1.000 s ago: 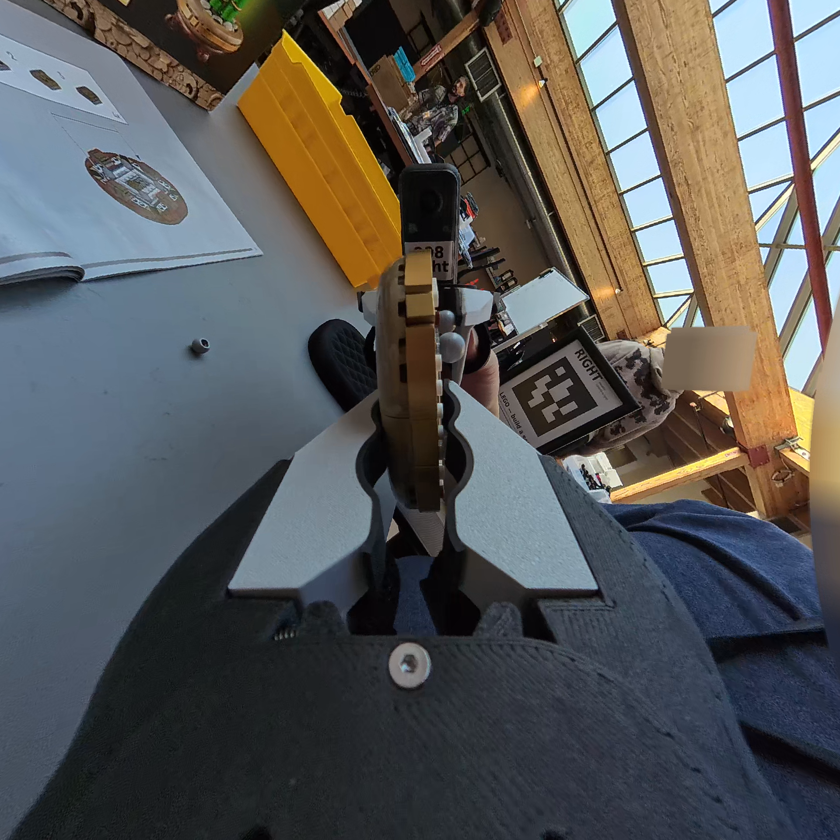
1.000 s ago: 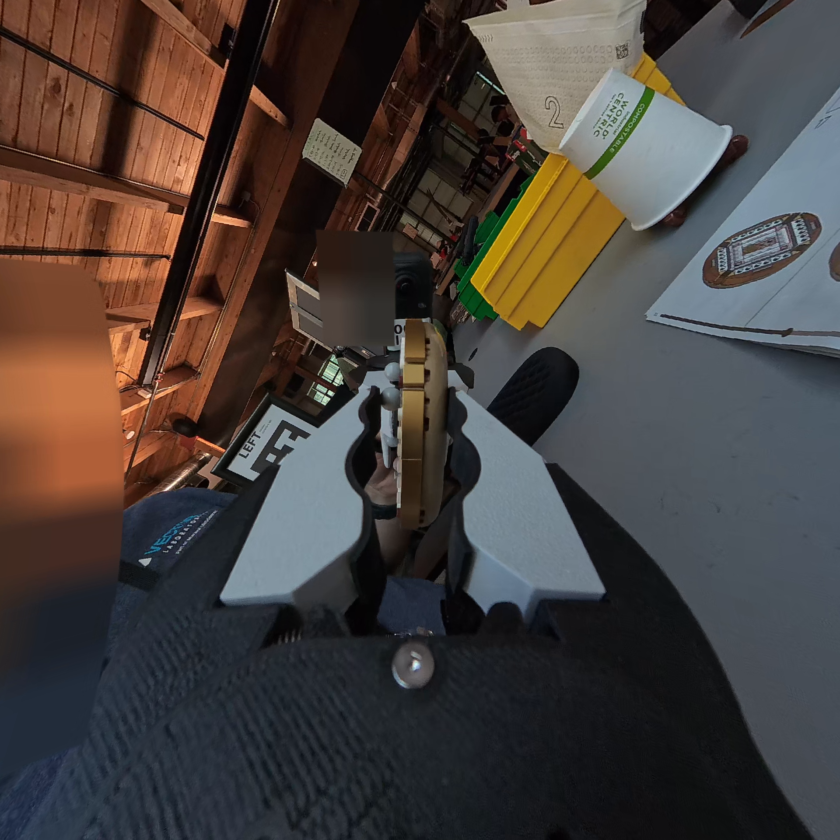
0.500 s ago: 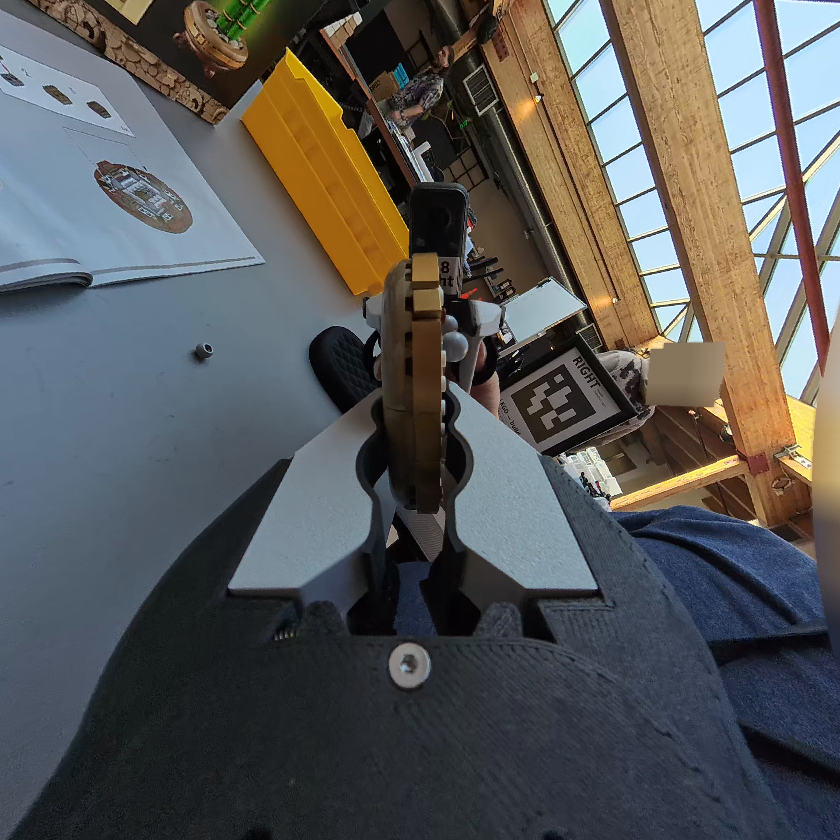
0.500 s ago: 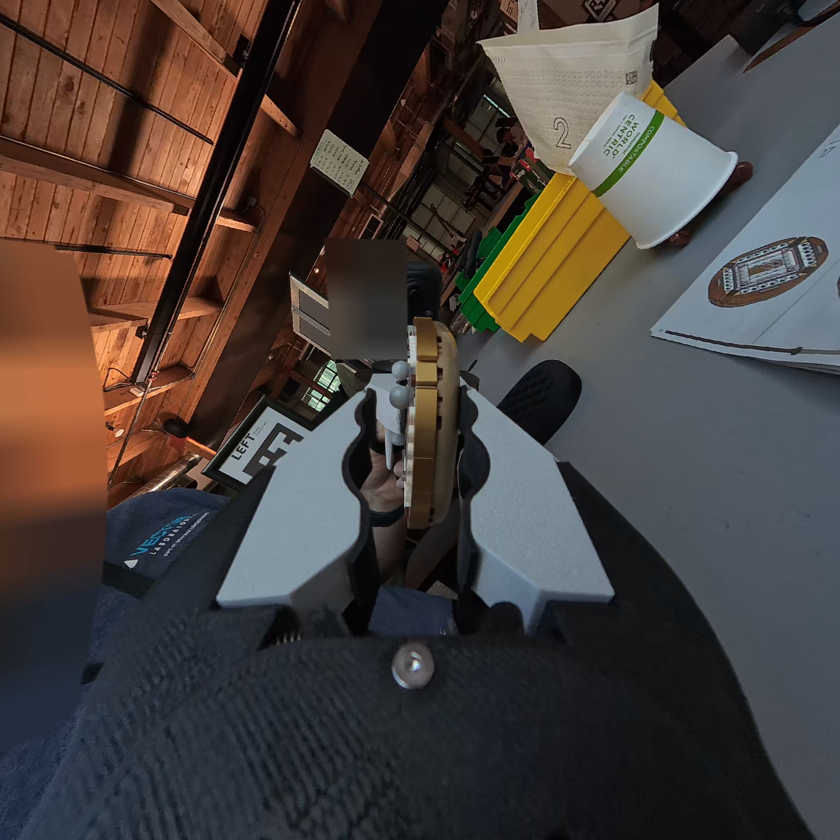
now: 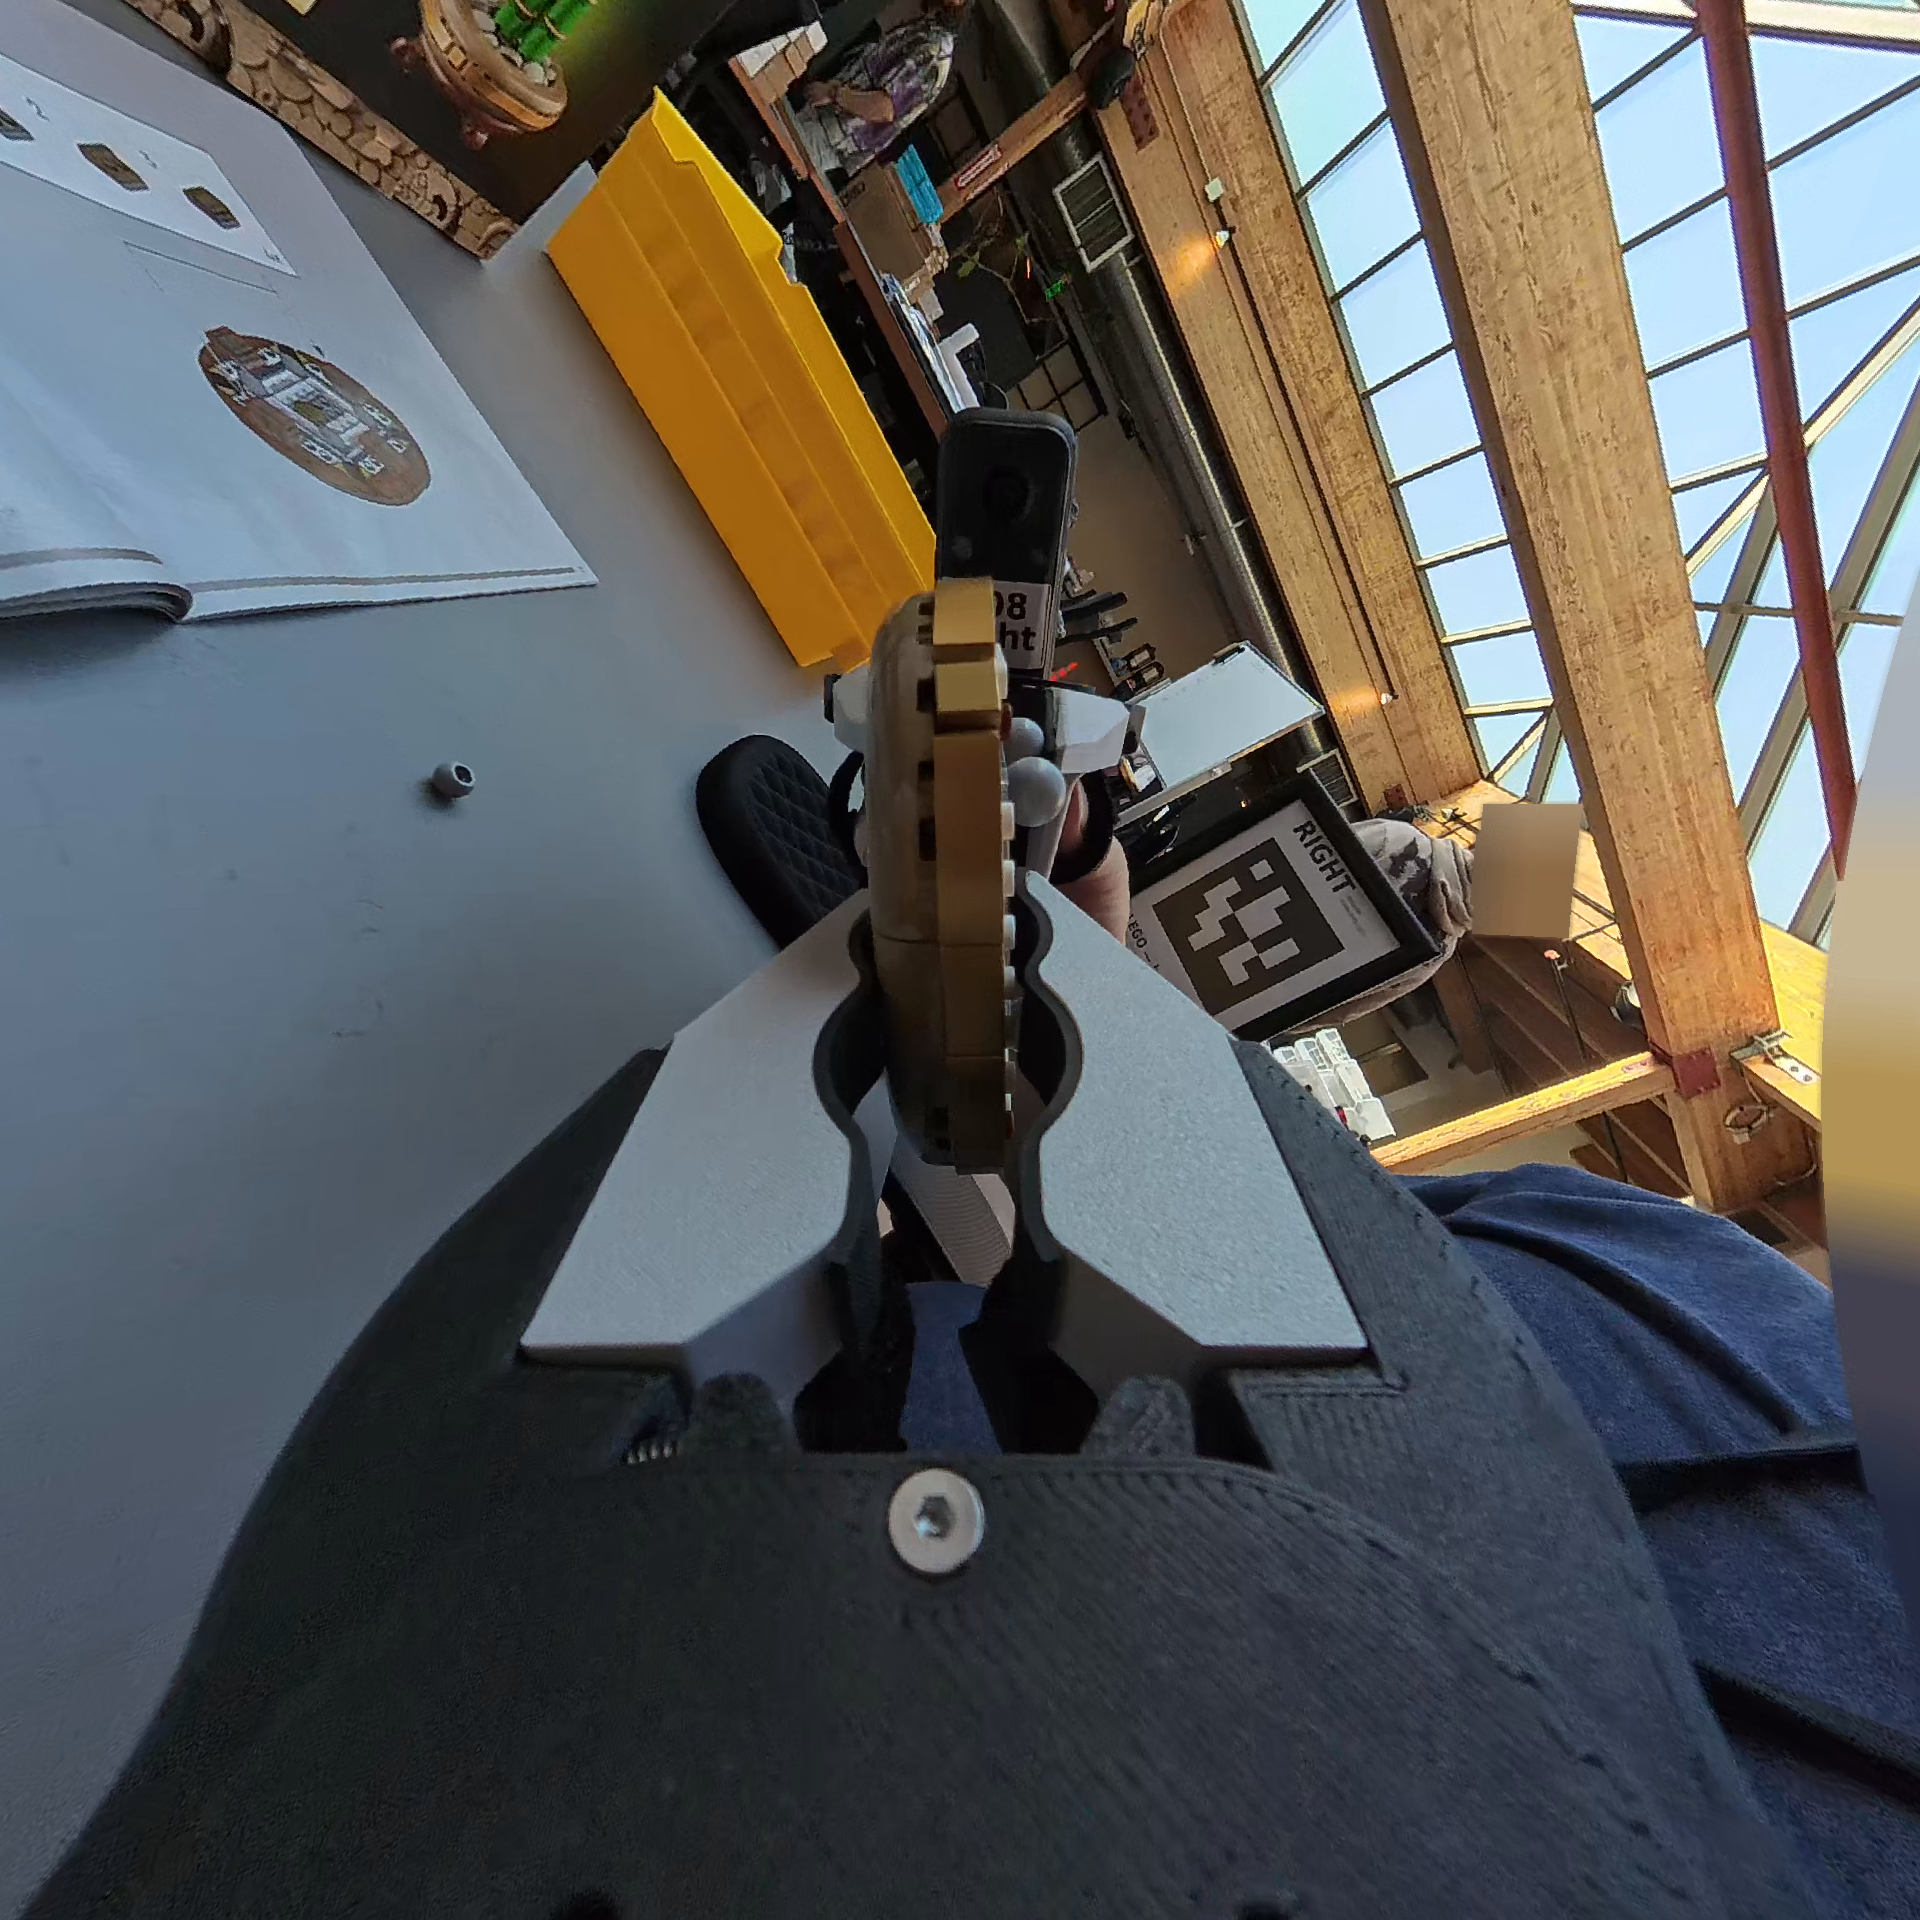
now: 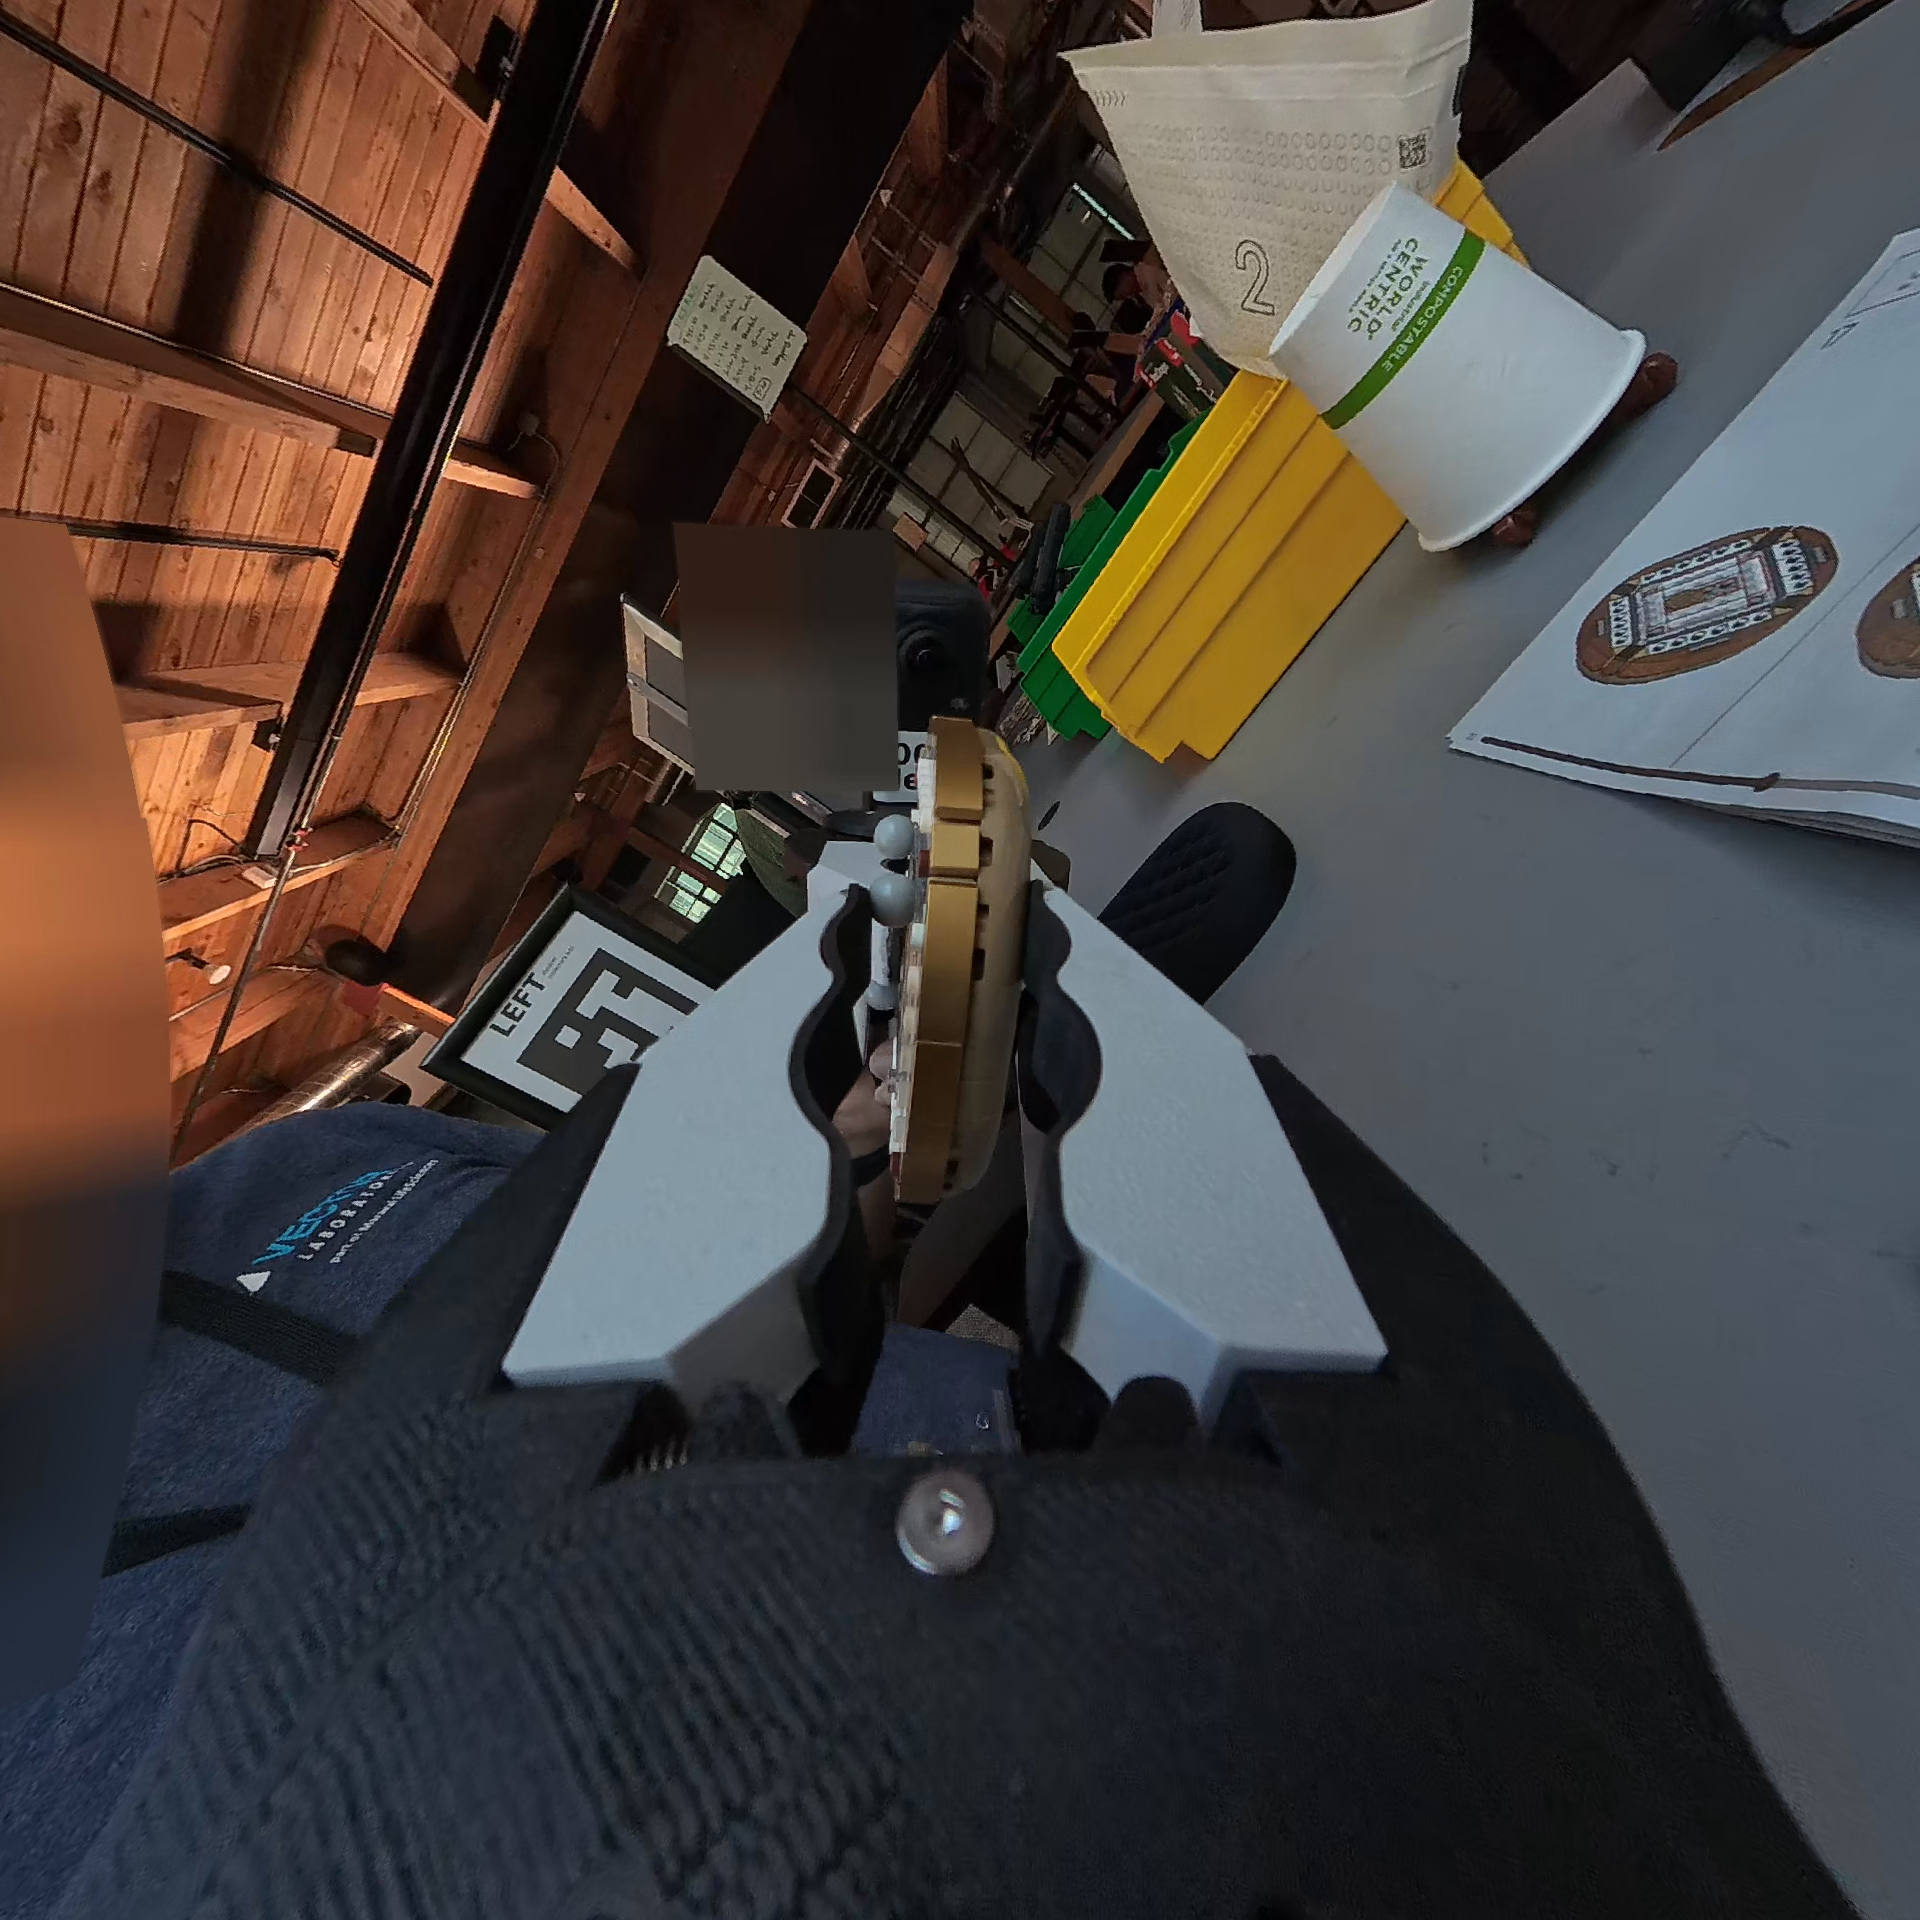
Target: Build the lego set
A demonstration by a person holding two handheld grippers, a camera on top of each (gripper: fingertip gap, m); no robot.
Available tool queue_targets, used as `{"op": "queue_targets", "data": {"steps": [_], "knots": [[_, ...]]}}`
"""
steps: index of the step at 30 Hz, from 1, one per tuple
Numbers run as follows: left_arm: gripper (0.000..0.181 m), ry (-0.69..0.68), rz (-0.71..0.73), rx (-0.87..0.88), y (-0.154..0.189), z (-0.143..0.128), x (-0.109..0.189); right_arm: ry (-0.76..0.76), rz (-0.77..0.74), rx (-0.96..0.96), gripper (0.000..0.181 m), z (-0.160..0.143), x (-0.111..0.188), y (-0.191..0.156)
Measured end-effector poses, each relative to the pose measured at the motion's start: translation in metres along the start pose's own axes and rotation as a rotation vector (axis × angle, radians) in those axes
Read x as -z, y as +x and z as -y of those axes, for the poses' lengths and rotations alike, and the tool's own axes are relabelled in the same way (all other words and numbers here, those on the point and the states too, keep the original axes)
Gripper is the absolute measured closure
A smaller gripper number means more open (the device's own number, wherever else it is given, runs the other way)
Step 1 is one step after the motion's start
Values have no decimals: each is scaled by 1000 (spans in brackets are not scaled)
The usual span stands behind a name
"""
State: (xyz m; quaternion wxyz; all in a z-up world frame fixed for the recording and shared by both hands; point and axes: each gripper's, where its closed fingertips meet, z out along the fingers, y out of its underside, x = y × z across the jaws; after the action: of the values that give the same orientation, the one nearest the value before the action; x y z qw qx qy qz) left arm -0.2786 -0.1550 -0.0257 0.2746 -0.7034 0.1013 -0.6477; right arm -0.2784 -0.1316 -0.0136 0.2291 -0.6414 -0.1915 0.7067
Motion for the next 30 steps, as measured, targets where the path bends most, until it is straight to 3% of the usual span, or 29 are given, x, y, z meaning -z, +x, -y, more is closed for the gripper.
{"op": "queue_targets", "data": {"steps": [2, 3, 6, 7, 10, 14, 19, 30], "knots": [[162, 13, -29, 21, 0, 2, 1, 14, -4, 41, 153, 4, -3, -1], [162, 25, -63, 45, 3, 5, 2, 18, -6, 73, 142, 9, -4, -4], [162, 83, -98, 87, 0, 16, 17, 35, -34, 263, 151, 33, 11, -17], [162, 104, -73, 82, -5, 20, 25, -5, -111, 384, 154, 35, 20, -10], [162, 161, -24, 83, -17, 29, 50, -207, -568, 715, 159, 30, 62, 62], [162, 202, 0, 87, -24, 36, 69, -540, -732, 801, 160, -16, 81, 120], [162, 190, -1, 82, -21, 36, 68, -646, -795, 806, 163, -29, 76, 147], [162, 172, -3, 92, -23, 32, 65, -685, -735, 812, 172, -31, 63, 148]]}}
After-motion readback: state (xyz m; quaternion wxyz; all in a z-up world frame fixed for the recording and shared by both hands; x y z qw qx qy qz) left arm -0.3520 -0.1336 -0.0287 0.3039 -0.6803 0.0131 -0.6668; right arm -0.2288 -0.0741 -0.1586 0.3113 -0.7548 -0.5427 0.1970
